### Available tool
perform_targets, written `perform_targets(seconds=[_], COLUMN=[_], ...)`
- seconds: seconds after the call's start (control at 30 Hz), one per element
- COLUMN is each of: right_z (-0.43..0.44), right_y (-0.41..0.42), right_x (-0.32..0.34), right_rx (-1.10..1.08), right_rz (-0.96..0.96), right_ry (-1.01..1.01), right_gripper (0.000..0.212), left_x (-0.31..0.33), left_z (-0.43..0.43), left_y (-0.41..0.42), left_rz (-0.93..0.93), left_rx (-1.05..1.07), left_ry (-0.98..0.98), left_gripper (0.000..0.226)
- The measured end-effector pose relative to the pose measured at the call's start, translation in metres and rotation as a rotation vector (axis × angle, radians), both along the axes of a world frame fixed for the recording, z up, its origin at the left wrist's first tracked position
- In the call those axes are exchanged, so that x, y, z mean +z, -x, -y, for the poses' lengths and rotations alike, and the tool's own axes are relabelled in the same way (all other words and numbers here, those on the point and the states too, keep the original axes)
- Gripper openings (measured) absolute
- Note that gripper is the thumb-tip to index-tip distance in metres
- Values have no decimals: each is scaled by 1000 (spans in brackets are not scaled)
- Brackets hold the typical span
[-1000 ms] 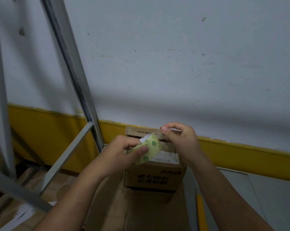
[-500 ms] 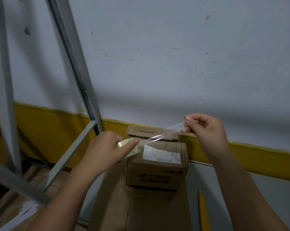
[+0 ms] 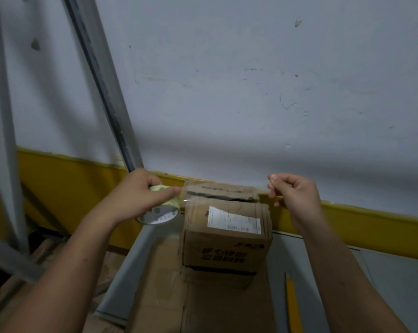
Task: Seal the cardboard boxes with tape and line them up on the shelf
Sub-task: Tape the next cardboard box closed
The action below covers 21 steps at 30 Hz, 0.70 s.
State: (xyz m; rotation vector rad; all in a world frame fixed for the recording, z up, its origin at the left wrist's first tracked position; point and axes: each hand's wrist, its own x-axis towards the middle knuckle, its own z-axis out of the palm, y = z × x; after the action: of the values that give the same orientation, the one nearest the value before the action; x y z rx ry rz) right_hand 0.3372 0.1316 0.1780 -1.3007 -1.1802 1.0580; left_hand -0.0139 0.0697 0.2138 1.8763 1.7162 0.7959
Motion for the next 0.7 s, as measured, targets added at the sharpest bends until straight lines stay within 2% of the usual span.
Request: perform_targets(seconds=[0.07, 0.17, 0.27, 0.37, 0.5, 0.6, 0.7], right_z=[-2, -3, -5, -10, -9, -4, 0], right_y=[1, 9, 23, 30, 29, 31, 32], right_x=[-7, -23, -40, -53, -54, -53, -54], right_rx=[-11, -26, -94, -136, -151, -167, -192], right_rz=[51, 43, -166, -383, -395, -378, -358], right_ry=[8, 53, 142, 199, 224, 222, 221], right_gripper=[11, 12, 17, 17, 19, 23, 28], left_x=[3, 2, -3, -10, -17, -16, -15], left_z=[-12, -31, -43, -50, -57, -60, -65], left_y=[-2, -3, -12, -19, -19, -22, -29], left_rz=[-192, -343, -403, -362, -340, -418, -649], left_rx=[1, 3, -77, -184, -218, -234, -169], left_ry=[50, 232, 363, 436, 451, 452, 371], left_gripper=[55, 47, 55, 42, 31, 19, 42])
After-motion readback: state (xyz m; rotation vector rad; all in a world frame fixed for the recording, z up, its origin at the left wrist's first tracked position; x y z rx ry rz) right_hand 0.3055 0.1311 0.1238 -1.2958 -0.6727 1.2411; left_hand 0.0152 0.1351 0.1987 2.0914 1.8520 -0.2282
